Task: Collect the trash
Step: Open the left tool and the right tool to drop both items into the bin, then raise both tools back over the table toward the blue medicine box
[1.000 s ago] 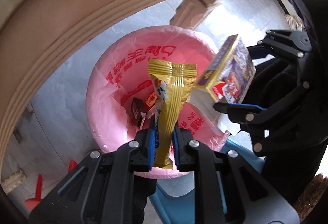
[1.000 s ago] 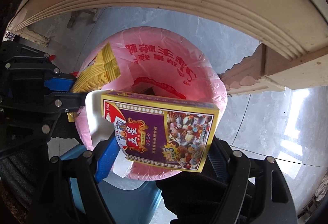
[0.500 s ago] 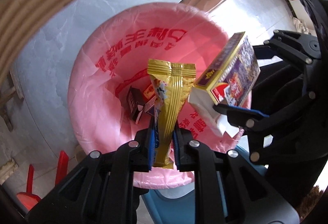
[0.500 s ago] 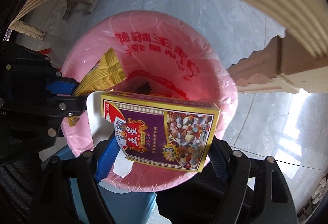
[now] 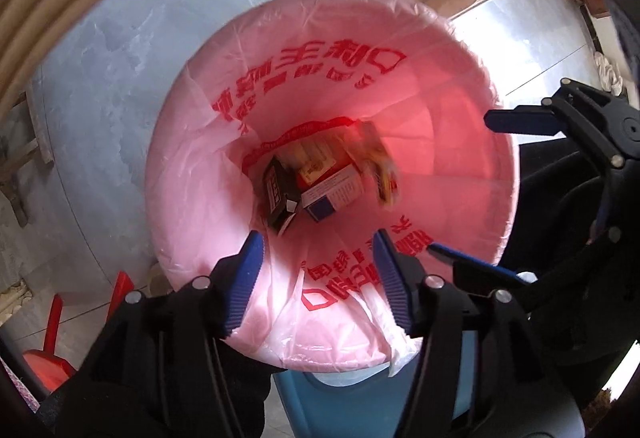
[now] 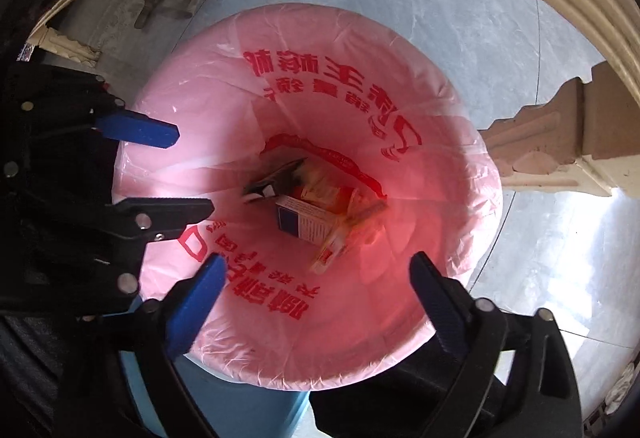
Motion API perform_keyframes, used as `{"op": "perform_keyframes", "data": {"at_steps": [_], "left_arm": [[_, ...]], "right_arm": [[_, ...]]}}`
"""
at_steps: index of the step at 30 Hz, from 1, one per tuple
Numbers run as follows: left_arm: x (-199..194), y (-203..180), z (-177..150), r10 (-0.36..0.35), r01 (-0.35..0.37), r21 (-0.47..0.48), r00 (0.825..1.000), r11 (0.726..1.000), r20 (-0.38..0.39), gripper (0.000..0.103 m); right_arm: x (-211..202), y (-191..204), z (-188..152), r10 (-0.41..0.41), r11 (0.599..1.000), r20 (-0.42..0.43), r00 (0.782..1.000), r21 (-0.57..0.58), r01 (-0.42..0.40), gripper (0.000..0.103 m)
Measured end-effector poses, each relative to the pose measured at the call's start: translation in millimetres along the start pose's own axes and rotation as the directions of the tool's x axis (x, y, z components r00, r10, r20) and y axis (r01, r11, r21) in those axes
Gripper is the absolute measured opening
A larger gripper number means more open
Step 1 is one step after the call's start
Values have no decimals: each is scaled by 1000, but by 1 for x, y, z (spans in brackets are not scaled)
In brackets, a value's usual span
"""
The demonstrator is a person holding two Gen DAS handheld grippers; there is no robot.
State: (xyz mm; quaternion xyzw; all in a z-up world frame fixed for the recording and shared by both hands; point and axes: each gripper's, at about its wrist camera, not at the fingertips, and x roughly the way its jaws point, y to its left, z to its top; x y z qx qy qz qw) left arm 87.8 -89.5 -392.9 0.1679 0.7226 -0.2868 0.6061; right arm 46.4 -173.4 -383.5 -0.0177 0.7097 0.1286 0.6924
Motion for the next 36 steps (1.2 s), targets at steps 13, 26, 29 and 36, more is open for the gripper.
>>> {"op": "perform_keyframes", "data": {"at_steps": [13,26,29,36], "left_arm": [[-13,0,-7,71,-72,7,997,997,32,66],[-119,-5,-69,9,-5,-53,997,999,77,67],[-158,-12,-82,79,-74,-50,989,996,122,67],[-277,-12,-75,223,-223,-34,936,974,272,72]], "right_arm": [[-7,1,-5,-4,1000,7,1000,-15,4,93],[-115,17,-34,49,999,151,987,-20,-47,93],[-154,22,-37,64,998,194,979,-32,-59,93],[-249,33,-17,41,998,299,953,-64,-23,93]]}}
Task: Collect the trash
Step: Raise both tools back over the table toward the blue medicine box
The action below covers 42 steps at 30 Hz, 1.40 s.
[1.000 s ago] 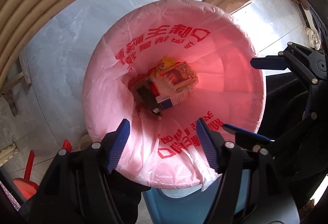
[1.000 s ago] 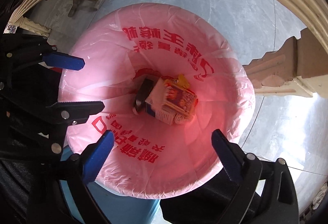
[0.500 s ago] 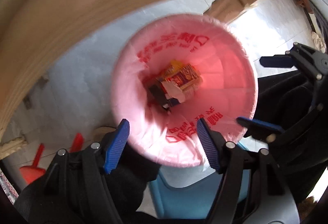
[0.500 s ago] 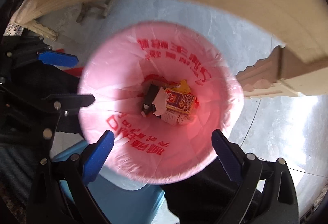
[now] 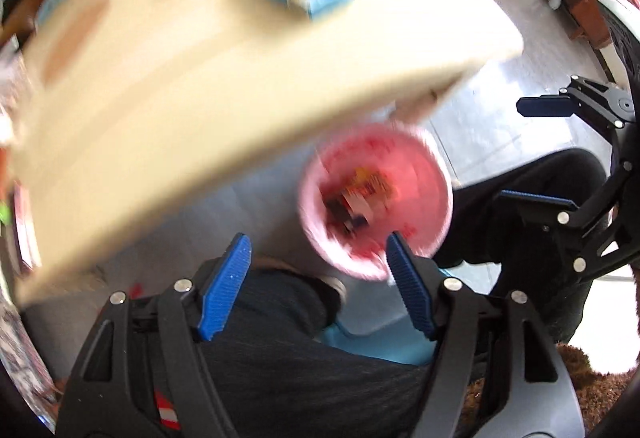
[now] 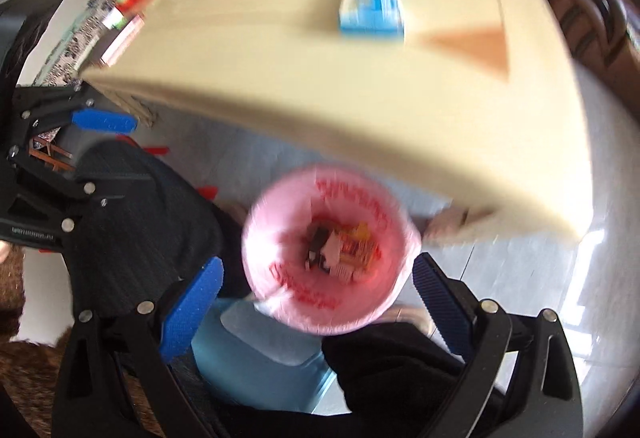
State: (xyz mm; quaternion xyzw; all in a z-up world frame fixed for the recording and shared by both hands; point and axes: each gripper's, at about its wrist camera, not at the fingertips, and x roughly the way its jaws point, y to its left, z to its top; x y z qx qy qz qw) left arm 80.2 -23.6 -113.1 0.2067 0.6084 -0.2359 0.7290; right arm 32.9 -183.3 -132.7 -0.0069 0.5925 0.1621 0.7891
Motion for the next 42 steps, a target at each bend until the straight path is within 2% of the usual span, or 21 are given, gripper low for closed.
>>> {"op": "perform_keyframes", "data": {"at_steps": [7,12,14,15,18,26,36,42], "left_arm": [[-82,15,63,99,-110,129,991,985,93,73],[-122,30,106,87,-102,165,991,981,99,74],[-134,38,124,65,-80,149,993,986,103,80],[-136,42,132,65,-80,143,992,987,106,80],[-134,52,148,74,-87,139,993,986,95,81],[-99,76,177,58,-62,112,998,992,38,81],[-87,85,210,46,-51,176,999,983,29,81],[-67,87,227,43,-42,216,999,976,0,81]], "right_arm": [[-76,6,70,8,999,84,996,-35,-6,94],[-115,4,110,-10,997,119,993,-69,18,96],[-126,0,126,3,999,126,992,-50,4,96],[-128,-2,130,7,999,125,992,-50,-1,96],[-136,-6,146,-40,998,158,987,-34,45,96],[-127,-9,168,-53,996,146,988,-57,62,96],[-110,-19,188,-41,996,110,993,-68,48,96],[-94,-24,202,-40,996,85,996,-72,46,96]]}}
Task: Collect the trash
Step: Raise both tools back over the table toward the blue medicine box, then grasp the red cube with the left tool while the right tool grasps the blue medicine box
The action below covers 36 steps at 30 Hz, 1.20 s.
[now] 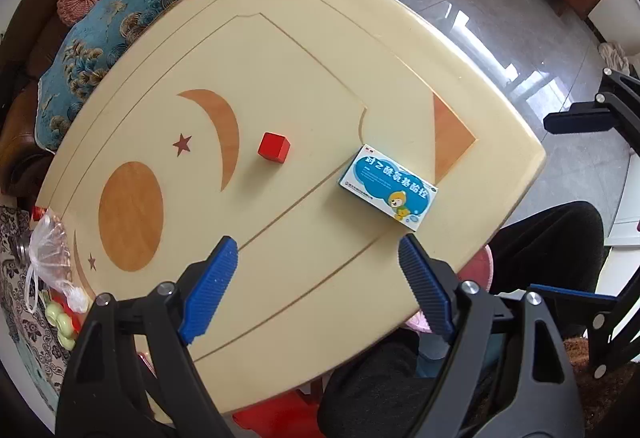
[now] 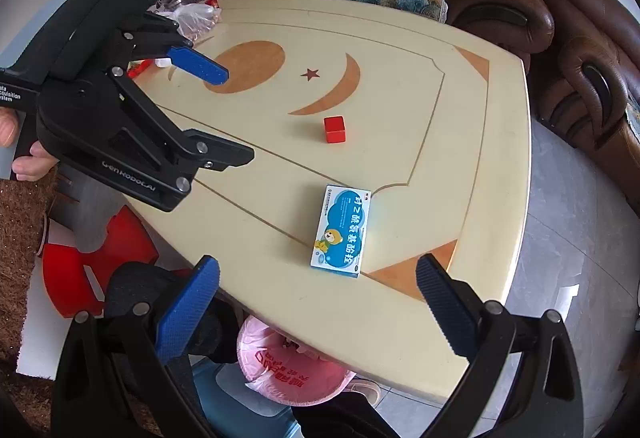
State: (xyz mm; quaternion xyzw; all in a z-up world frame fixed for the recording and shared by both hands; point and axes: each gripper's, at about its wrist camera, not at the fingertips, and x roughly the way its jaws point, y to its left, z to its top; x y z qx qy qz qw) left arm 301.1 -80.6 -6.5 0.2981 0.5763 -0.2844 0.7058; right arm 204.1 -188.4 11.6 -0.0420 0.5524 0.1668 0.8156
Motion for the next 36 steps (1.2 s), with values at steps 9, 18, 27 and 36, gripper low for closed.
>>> {"op": "perform_keyframes", "data": {"at_steps": [9,18,27,36], "left_arm": [[42,17,29,-29,31,37,998,999,-53,81],[93,38,58,-43,50,63,993,997,-110,81],[150,53,78,-77,89,71,983,993,-165,80],[175,57,88,-90,107,88,980,990,-179,81]], "right_arm": [[36,-12,16,8,1000,-54,999,3,-8,96],[82,-27,28,34,999,-115,993,18,-32,96],[138,-37,30,27,999,-190,981,27,-22,96],[181,-40,25,27,999,-248,968,25,-21,96]]}}
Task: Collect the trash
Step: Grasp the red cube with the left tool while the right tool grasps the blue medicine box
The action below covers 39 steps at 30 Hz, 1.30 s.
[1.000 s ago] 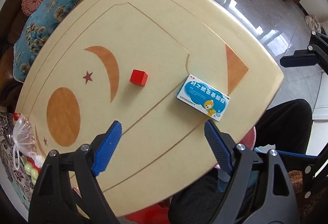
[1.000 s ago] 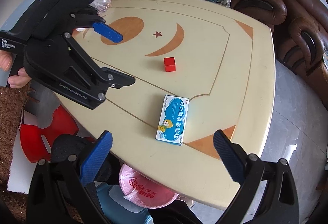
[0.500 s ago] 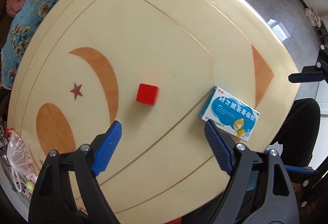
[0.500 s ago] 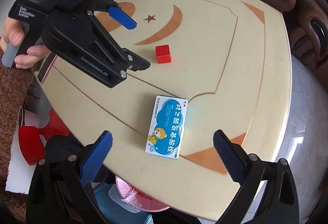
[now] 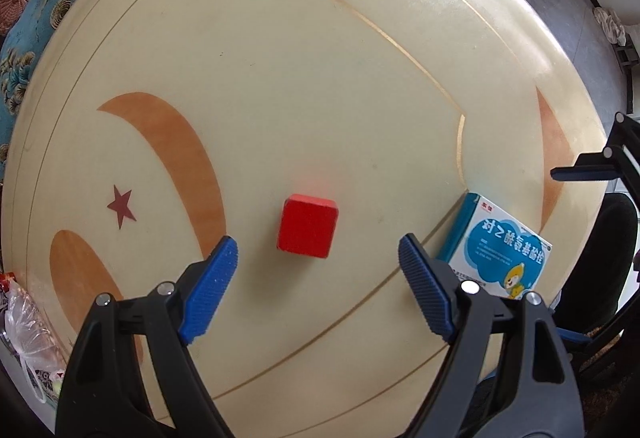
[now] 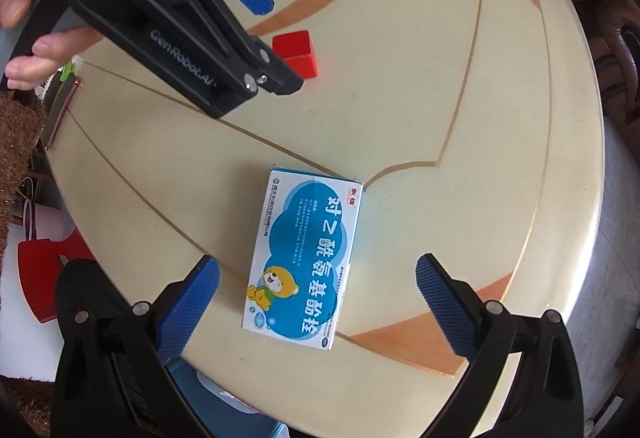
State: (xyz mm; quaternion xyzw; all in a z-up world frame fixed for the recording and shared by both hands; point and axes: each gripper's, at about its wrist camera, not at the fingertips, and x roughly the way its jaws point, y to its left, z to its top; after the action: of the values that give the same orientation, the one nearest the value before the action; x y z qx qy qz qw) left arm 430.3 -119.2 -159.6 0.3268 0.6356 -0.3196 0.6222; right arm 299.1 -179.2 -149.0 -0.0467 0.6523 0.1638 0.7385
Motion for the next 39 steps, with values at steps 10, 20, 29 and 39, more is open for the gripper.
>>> {"op": "perform_keyframes", "data": {"at_steps": [10,20,29,39], "left_arm": [[26,6,13,-5,6,12,999,1000,-34,81],[42,16,17,-13,13,-1,999,1000,-51,80],[40,13,14,-5,5,-2,999,1000,-38,77],[29,1,0,-2,2,2,999,1000,-39,52]], "right_arm": [[30,3,0,-40,999,-43,998,-21,39,96],[40,7,-3,-59,998,-53,997,-38,57,97],[45,28,-8,-123,990,-26,992,-69,121,97],[38,47,-24,-141,988,-11,990,-65,140,66]]}}
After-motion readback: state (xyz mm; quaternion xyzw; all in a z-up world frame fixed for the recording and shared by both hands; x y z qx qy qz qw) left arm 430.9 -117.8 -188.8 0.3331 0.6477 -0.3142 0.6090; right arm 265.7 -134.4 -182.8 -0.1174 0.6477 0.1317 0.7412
